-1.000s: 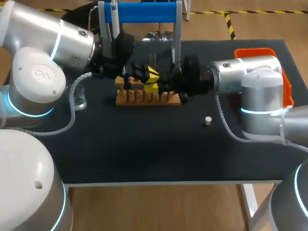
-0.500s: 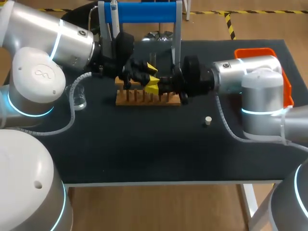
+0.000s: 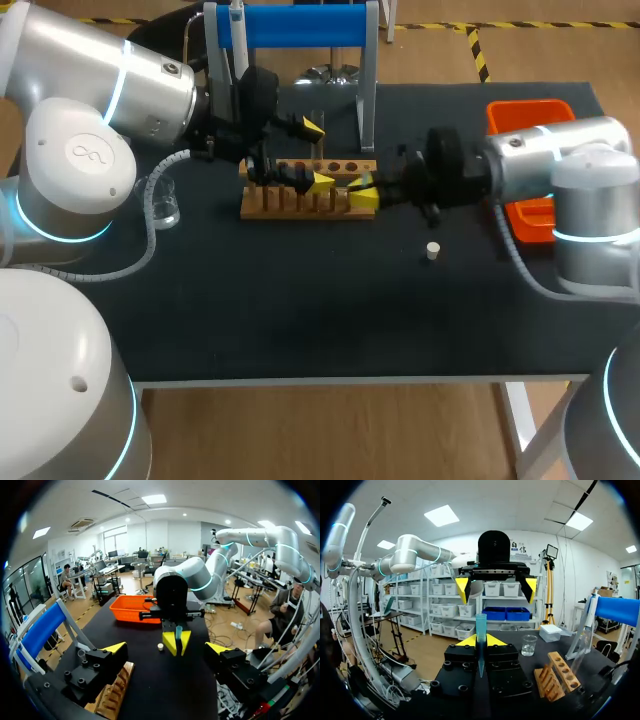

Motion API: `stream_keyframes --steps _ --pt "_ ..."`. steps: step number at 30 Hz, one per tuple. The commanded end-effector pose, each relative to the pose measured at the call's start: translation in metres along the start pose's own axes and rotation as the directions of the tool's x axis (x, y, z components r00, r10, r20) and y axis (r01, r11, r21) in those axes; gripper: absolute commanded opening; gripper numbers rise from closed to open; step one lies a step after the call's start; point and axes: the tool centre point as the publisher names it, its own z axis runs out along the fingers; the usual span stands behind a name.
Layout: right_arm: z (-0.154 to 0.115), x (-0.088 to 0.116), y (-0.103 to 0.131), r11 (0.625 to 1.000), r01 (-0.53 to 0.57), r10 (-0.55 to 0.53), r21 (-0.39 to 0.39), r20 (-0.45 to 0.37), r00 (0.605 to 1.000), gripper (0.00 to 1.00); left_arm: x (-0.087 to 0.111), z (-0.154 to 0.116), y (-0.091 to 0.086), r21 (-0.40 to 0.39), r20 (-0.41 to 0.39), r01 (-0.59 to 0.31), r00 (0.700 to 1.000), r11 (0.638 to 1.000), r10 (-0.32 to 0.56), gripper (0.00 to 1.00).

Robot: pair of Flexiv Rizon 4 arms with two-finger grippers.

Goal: Invert the test tube, pick up the pipette, mount the tip to pipette, aspirate from beaker and dispense into the tube, eject the tip, return the pipette, and cap with the stopper.

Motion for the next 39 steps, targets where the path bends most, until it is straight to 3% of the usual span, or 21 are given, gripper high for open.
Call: stream_keyframes --steps 1,19,39 --pt "-0.045 0.013 -0.002 1.0 -0.002 0.002 0.009 0.02 1.0 0.0 0.0 0.0 -0.001 -0.003 -0.001 0.001 1.0 1.0 -0.001 1.0" --pt "-0.108 0.033 -0.024 1.0 0.006 -0.006 0.004 0.117 0.993 0.0 0.0 0.0 -0.001 -0.003 -0.001 0.001 1.0 1.0 -0.001 1.0" --pt "-0.113 0.034 -0.026 1.0 0.002 -0.002 0.004 0.128 0.992 0.0 0.0 0.0 -0.001 -0.003 -0.001 0.001 1.0 1.0 -0.001 1.0"
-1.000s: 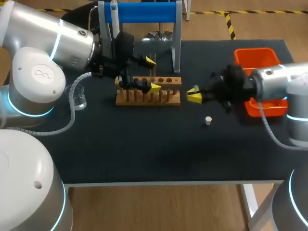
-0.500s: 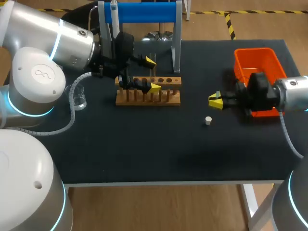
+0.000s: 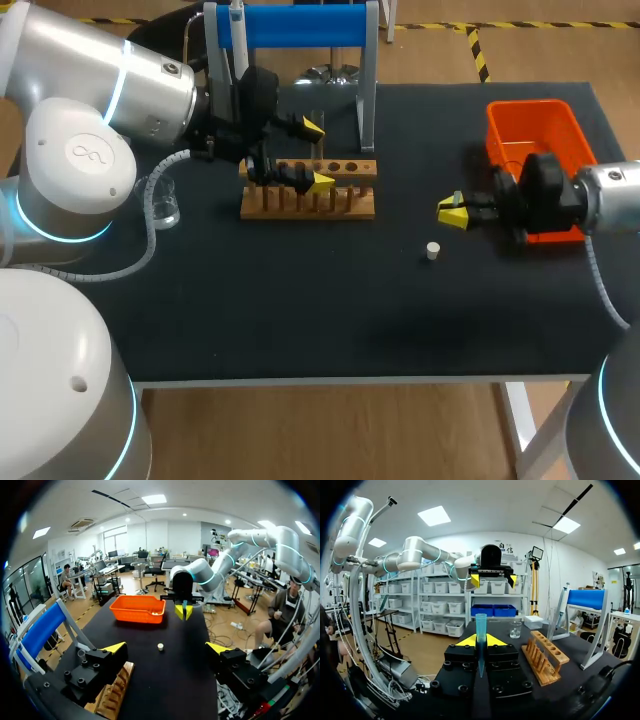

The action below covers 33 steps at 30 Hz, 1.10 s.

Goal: Invert the test tube, pick up the pipette, mount the tip to pipette, aspirate from beaker and dispense into the tube, eject the tip, return the pipette, and cap with the stopper.

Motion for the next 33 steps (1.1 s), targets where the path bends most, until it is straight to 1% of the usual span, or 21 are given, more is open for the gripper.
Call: stream_keyframes --steps 1,2,3,5,7,10,13,14,16,18,19,20,22,23,25,26,27,29,30,32,33 --pt "-0.001 0.001 0.0 1.0 0.0 0.0 0.001 0.001 1.0 0.0 0.0 0.0 -0.001 -0.004 -0.001 0.001 1.0 1.0 -0.001 1.0" --pt "-0.001 0.001 0.0 1.0 0.0 0.0 0.001 0.001 1.0 0.0 0.0 0.0 -0.001 -0.004 -0.001 0.001 1.0 1.0 -0.001 1.0" --pt "-0.001 0.001 0.0 1.0 0.0 0.0 0.001 0.001 1.0 0.0 -0.006 -0.007 0.003 0.037 0.016 0.017 1.0 0.999 -0.018 1.0" --pt "-0.001 0.001 0.0 1.0 0.0 0.0 0.001 0.001 1.0 0.0 -0.017 -0.021 0.01 0.071 0.081 0.039 0.996 0.997 -0.045 1.0" --pt "-0.001 0.001 0.0 1.0 0.0 0.0 0.001 0.001 1.0 0.0 -0.029 -0.035 0.017 0.105 0.125 0.059 0.99 0.993 -0.072 1.0" --pt "-0.001 0.001 0.0 1.0 0.0 0.0 0.001 0.001 1.0 0.0 -0.048 -0.054 0.026 0.143 0.191 0.08 0.976 0.986 -0.107 1.0" --pt "-0.001 0.001 0.0 1.0 0.0 0.0 0.001 0.001 1.0 0.0 -0.068 -0.073 0.034 0.192 0.264 0.102 0.953 0.976 -0.152 1.0" --pt "-0.001 0.001 0.0 1.0 0.0 0.0 0.001 0.001 1.0 0.0 -0.075 -0.079 0.036 0.195 0.3 0.11 0.939 0.975 -0.166 1.0" --pt "-0.001 0.001 0.0 1.0 0.0 0.0 0.001 0.001 1.0 0.0 -0.09 -0.09 0.039 0.216 0.344 0.121 0.919 0.969 -0.192 1.0" --pt "-0.001 0.001 0.0 1.0 0.0 0.0 0.001 0.001 1.0 0.0 -0.104 -0.101 0.042 0.239 0.396 0.132 0.891 0.962 -0.221 1.0" --pt "-0.001 0.001 0.0 1.0 0.0 0.0 0.001 0.001 1.0 0.0 -0.109 -0.106 0.042 0.243 0.412 0.124 0.885 0.962 -0.218 1.0" --pt "-0.001 0.001 0.0 1.0 0.0 0.0 0.001 0.001 1.0 0.0 -0.116 -0.11 0.043 0.242 0.444 0.118 0.869 0.963 -0.218 1.0" --pt "-0.001 0.001 0.0 1.0 0.0 0.0 0.001 0.001 1.0 0.0 -0.128 -0.116 0.044 0.249 0.47 0.124 0.851 0.961 -0.232 1.0" --pt "-0.001 0.001 0.0 1.0 0.0 0.0 0.001 0.001 1.0 0.0 -0.135 -0.118 0.045 0.246 0.503 0.136 0.828 0.96 -0.246 1.0" --pt "-0.001 0.001 0.0 1.0 0.0 0.0 0.001 0.001 1.0 0.0 -0.147 -0.121 0.046 0.241 0.545 0.147 0.797 0.959 -0.259 1.0" --pt "-0.001 0.001 0.0 1.0 0.0 0.0 0.001 0.001 1.0 0.0 -0.153 -0.123 0.047 0.248 0.575 0.158 0.77 0.956 -0.277 1.0" --pt "-0.001 0.001 0.0 1.0 0.0 0.0 0.001 0.001 1.0 0.0 -0.158 -0.123 0.047 0.258 0.587 0.159 0.758 0.953 -0.285 1.0" --pt "-0.001 0.001 0.0 1.0 0.0 0.0 0.001 0.001 1.0 0.0 -0.168 -0.124 0.048 0.277 0.636 0.167 0.706 0.946 -0.311 1.0" --pt "-0.001 0.001 0.0 1.0 0.0 0.0 0.001 0.001 1.0 0.0 -0.173 -0.123 0.049 0.286 0.641 0.171 0.697 0.943 -0.321 1.0" --pt "-0.001 0.001 0.0 1.0 0.0 0.0 0.001 0.001 1.0 0.0 -0.182 -0.12 0.053 0.298 0.668 0.193 0.658 0.935 -0.348 1.0" --pt "-0.001 0.001 0.0 1.0 0.0 0.0 0.001 0.001 1.0 0.0 -0.186 -0.12 0.055 0.306 0.673 0.196 0.647 0.932 -0.358 1.0"
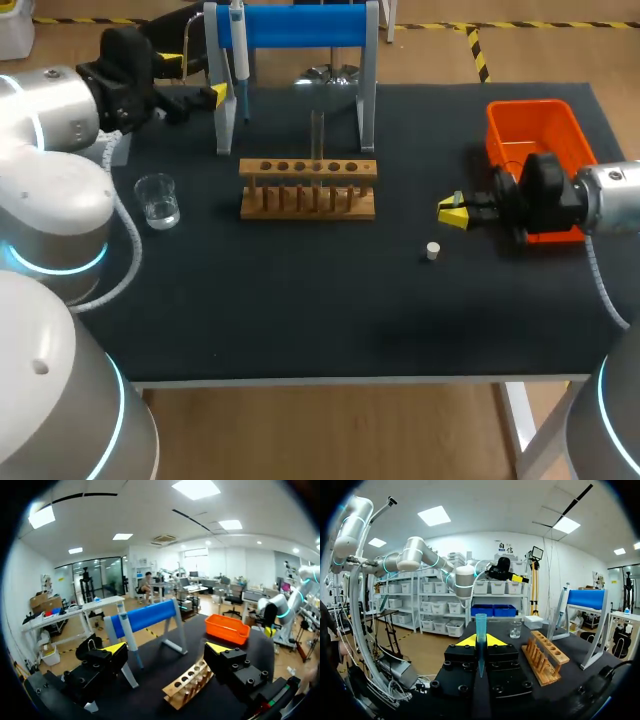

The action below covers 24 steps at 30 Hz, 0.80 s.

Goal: Invert the test tube, pick up the pipette, mount the tip to pipette, aspirate from beaker and dispense into the tube, eject the tip, return the pipette, and cap with the stopper.

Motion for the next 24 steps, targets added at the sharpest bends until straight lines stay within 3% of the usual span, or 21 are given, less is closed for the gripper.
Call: stream_keyframes --steps 1,15,24 --pt "0.0 0.001 0.0 1.0 0.0 0.0 0.001 0.001 1.0 0.0 -0.005 0.036 0.005 0.012 0.152 0.029 0.988 1.0 -0.03 1.0" --pt "0.0 0.001 0.0 1.0 0.0 0.0 0.001 0.001 1.0 0.0 -0.04 0.067 0.004 0.107 0.37 0.067 0.923 0.992 -0.102 1.0" --pt "0.0 0.001 0.0 1.0 0.0 0.0 0.001 0.001 1.0 0.0 -0.054 0.092 -0.001 0.109 0.429 0.114 0.891 0.988 -0.15 1.0"
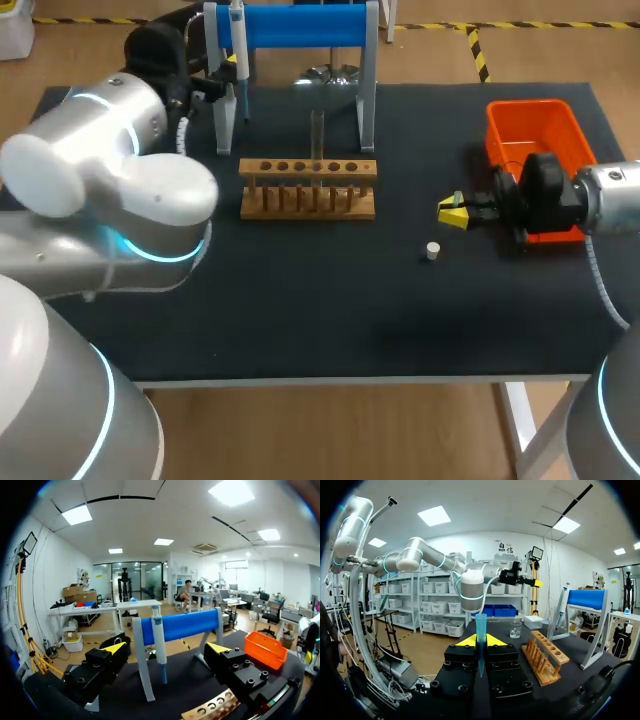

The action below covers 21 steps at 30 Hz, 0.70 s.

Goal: Invert the test tube, pick up the pipette, mount the tip to pipette, aspirate from beaker and dispense into the tube, eject the tip, return the pipette, and cap with the stopper.

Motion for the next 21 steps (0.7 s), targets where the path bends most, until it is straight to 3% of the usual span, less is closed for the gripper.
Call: stream_keyframes --steps 1,20,21 --pt "0.0 0.001 0.0 1.0 0.0 0.0 0.001 0.001 1.0 0.0 0.006 0.034 0.001 -0.003 0.118 0.011 0.993 1.0 -0.011 1.0" --pt "0.0 0.001 0.0 1.0 0.0 0.0 0.001 0.001 1.0 0.0 0.001 0.09 -0.002 -0.093 0.142 0.002 0.99 0.996 0.012 1.0" --pt "0.0 0.001 0.0 1.0 0.0 0.0 0.001 0.001 1.0 0.0 0.001 0.092 -0.001 -0.096 0.142 -0.002 0.99 0.995 0.016 0.85"
